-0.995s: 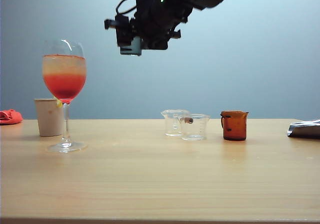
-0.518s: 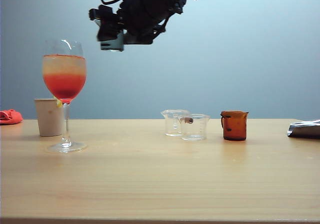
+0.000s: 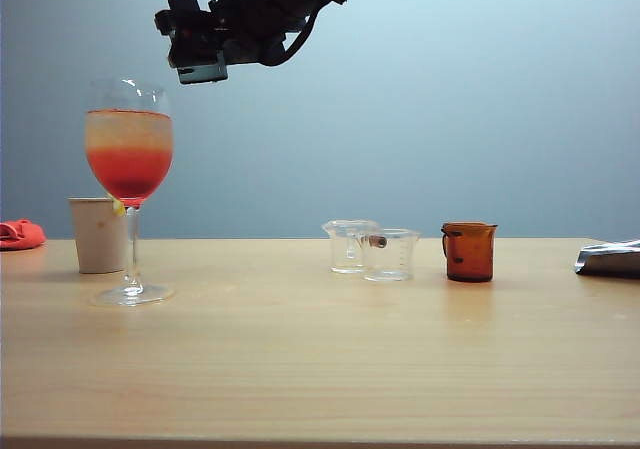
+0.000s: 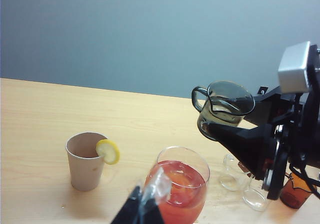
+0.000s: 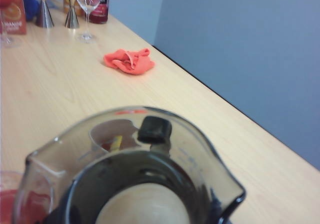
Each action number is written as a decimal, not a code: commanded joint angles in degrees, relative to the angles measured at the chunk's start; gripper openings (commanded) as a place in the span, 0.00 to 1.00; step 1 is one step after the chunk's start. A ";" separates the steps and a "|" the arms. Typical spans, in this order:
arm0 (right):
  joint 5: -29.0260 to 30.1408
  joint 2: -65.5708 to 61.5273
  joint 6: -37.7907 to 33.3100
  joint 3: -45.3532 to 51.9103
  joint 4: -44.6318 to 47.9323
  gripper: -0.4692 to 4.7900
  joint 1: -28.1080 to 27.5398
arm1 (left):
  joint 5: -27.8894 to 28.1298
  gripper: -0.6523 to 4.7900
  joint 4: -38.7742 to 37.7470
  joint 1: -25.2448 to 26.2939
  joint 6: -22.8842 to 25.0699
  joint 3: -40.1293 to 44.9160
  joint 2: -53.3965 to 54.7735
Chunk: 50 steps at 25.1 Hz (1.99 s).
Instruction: Pick up the first measuring cup from the left, pour the coconut rum inside into the goblet, and finally put the measuring cup back in its original place.
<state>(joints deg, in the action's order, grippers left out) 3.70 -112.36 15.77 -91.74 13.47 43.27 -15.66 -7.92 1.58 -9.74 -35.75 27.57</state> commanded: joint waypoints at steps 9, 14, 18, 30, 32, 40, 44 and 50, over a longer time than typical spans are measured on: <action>0.20 -0.20 9.84 -0.61 1.90 0.09 0.83 | -0.42 0.11 0.72 -0.04 0.26 -0.31 -0.09; 0.33 -0.37 10.78 -0.61 2.40 0.09 0.83 | -1.36 0.11 0.70 -0.04 0.26 -0.31 -0.09; 0.35 -0.52 13.20 -0.61 3.45 0.09 0.83 | -1.40 0.11 0.70 -0.04 0.26 -0.31 -0.09; 0.52 -0.57 16.31 -0.59 3.52 0.09 1.01 | -1.53 0.11 0.68 -0.04 0.26 -0.31 -0.09; 0.50 -0.85 18.18 -0.59 3.54 0.09 1.40 | -1.53 0.11 0.70 -0.04 0.26 -0.31 -0.09; 0.74 -1.25 22.34 -0.59 3.52 0.09 1.51 | -1.55 0.11 0.66 -0.04 0.26 -0.31 -0.09; 0.74 -1.25 25.22 -0.59 3.52 0.09 1.51 | -1.55 0.11 0.66 -0.04 0.26 -0.31 -0.09; 0.74 -1.27 28.44 -0.59 3.52 0.09 1.57 | -1.55 0.11 0.66 -0.04 0.26 -0.31 -0.09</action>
<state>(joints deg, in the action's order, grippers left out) 4.29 -113.93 42.57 -91.79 15.11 44.71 -16.95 -7.92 1.58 -9.74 -35.75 27.55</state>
